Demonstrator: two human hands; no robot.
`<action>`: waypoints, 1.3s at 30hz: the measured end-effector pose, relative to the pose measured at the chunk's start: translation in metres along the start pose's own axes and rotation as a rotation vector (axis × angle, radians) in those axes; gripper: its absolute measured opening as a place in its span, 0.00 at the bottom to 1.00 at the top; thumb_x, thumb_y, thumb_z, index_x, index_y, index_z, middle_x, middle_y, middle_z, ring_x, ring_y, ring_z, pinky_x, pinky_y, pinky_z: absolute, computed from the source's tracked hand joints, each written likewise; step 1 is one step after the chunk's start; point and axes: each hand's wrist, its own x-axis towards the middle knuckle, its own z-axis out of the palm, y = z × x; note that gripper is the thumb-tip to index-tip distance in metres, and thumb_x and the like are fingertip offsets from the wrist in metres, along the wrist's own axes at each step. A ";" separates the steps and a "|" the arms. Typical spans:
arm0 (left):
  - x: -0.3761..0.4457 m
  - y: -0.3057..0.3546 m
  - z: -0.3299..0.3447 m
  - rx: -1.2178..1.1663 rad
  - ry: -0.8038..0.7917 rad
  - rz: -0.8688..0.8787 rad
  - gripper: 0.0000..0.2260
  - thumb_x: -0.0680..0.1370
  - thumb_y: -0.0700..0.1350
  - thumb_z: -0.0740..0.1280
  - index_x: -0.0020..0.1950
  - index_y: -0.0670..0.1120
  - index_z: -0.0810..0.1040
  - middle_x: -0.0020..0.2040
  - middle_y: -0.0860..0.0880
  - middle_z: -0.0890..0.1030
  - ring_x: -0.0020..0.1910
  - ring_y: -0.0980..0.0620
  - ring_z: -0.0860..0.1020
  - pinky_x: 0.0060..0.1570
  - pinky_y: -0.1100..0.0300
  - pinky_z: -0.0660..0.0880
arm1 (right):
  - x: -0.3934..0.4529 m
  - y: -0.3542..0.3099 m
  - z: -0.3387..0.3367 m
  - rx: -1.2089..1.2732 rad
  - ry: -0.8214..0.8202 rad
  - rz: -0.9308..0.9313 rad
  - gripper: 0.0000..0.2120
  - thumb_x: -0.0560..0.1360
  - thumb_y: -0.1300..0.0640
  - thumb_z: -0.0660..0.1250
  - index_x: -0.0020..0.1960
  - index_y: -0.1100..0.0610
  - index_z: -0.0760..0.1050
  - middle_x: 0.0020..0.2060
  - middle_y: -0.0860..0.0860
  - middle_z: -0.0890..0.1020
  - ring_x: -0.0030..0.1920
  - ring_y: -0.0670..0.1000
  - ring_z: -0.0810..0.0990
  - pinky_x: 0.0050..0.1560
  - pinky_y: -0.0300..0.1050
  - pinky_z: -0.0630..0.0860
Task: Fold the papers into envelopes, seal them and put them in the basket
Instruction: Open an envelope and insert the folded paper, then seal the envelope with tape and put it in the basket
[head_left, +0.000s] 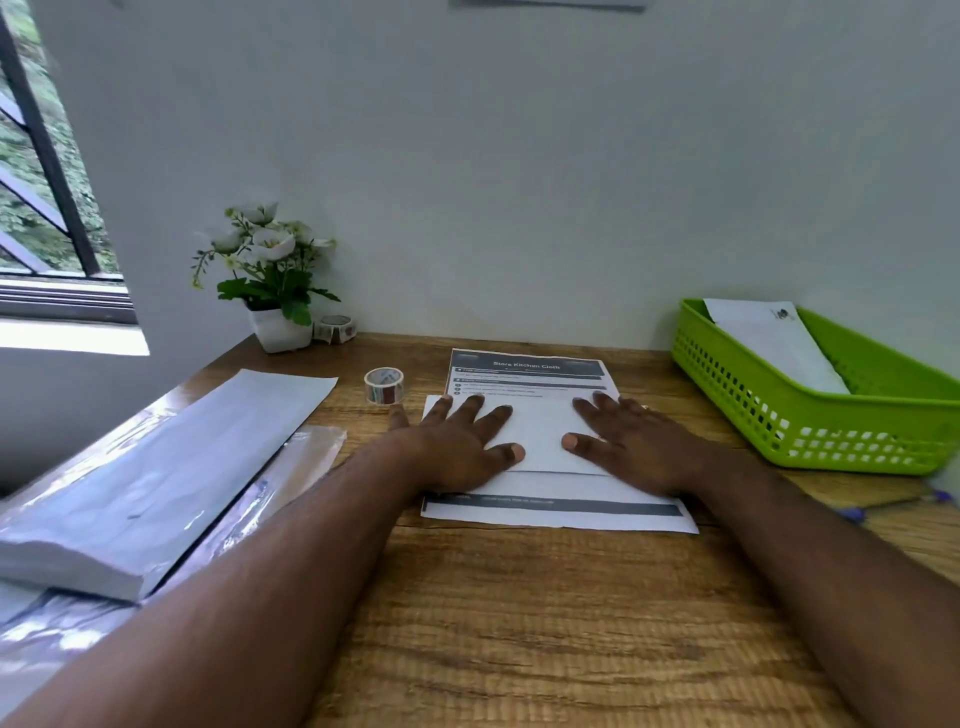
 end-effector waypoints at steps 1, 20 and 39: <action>0.000 0.000 0.000 -0.001 0.004 0.002 0.30 0.78 0.69 0.44 0.77 0.63 0.38 0.79 0.55 0.38 0.78 0.46 0.38 0.69 0.30 0.38 | 0.001 0.000 0.000 -0.011 -0.017 0.005 0.43 0.67 0.25 0.38 0.77 0.43 0.40 0.78 0.48 0.43 0.78 0.53 0.43 0.76 0.53 0.44; -0.005 -0.055 -0.023 -0.391 0.686 -0.245 0.16 0.76 0.46 0.65 0.64 0.50 0.78 0.63 0.48 0.79 0.61 0.46 0.76 0.60 0.53 0.74 | -0.002 0.003 -0.007 -0.052 -0.042 -0.073 0.29 0.77 0.34 0.41 0.75 0.37 0.40 0.76 0.39 0.40 0.77 0.49 0.40 0.76 0.55 0.42; 0.010 -0.034 -0.011 -0.754 0.837 0.299 0.52 0.67 0.39 0.78 0.77 0.64 0.47 0.50 0.49 0.75 0.48 0.53 0.77 0.53 0.54 0.78 | 0.036 -0.058 -0.015 0.918 0.499 -0.294 0.06 0.76 0.57 0.68 0.45 0.56 0.83 0.30 0.45 0.82 0.31 0.37 0.74 0.34 0.29 0.68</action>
